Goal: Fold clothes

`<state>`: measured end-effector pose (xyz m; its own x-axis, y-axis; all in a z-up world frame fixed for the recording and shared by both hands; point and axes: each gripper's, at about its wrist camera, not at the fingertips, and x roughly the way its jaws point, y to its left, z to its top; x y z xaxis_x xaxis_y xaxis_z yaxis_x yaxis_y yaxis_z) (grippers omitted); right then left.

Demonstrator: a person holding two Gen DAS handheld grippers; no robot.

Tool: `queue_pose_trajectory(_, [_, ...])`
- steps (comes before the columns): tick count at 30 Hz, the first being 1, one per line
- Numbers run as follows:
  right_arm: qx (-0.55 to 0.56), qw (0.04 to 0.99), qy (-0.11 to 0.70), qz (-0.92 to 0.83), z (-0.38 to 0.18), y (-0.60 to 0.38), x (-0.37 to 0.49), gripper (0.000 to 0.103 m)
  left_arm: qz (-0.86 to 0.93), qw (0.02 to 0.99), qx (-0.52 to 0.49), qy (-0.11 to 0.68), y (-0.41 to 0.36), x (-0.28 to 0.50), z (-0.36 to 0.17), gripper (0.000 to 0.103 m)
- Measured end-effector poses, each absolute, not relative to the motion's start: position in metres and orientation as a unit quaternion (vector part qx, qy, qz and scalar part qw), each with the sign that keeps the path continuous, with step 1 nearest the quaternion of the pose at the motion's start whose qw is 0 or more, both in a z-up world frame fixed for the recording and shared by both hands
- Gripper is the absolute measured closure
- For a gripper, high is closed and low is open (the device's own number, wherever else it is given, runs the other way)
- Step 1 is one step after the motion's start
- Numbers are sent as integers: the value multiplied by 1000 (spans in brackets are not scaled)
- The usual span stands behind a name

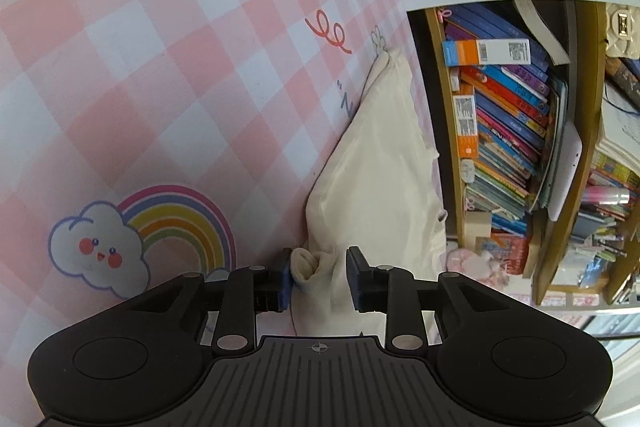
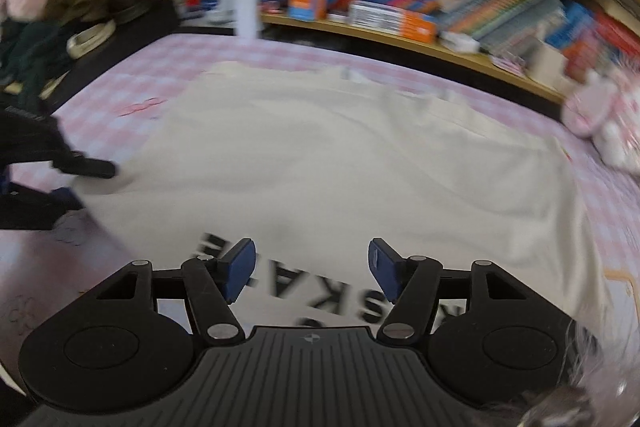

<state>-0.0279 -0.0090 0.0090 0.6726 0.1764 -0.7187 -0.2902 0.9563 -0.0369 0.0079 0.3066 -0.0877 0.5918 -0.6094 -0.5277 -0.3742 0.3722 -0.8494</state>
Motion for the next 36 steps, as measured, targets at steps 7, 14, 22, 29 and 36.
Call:
queue_pose_trajectory(7, [-103,905,380,159,14,37,-30,42,-95,692,-548,460,310,14,-85,74])
queue_pose_trajectory(14, [-131,897,382,179,15,61,-35,42,-100,685,-555,461,312,14,-85,74])
queue_pose_trajectory(22, [-152,891,384,189,17,73,-38,42,-103,685,-553,463,314,15,-83,77])
queue_pose_trajectory(29, [-170,886,380,203,18,82,-41,42,-106,711,-509,473,312,18,-71,94])
queue_pose_trajectory(36, [-201,877,361,246,24,98,-42,42,-151,752,-457,451,304,23,-34,95])
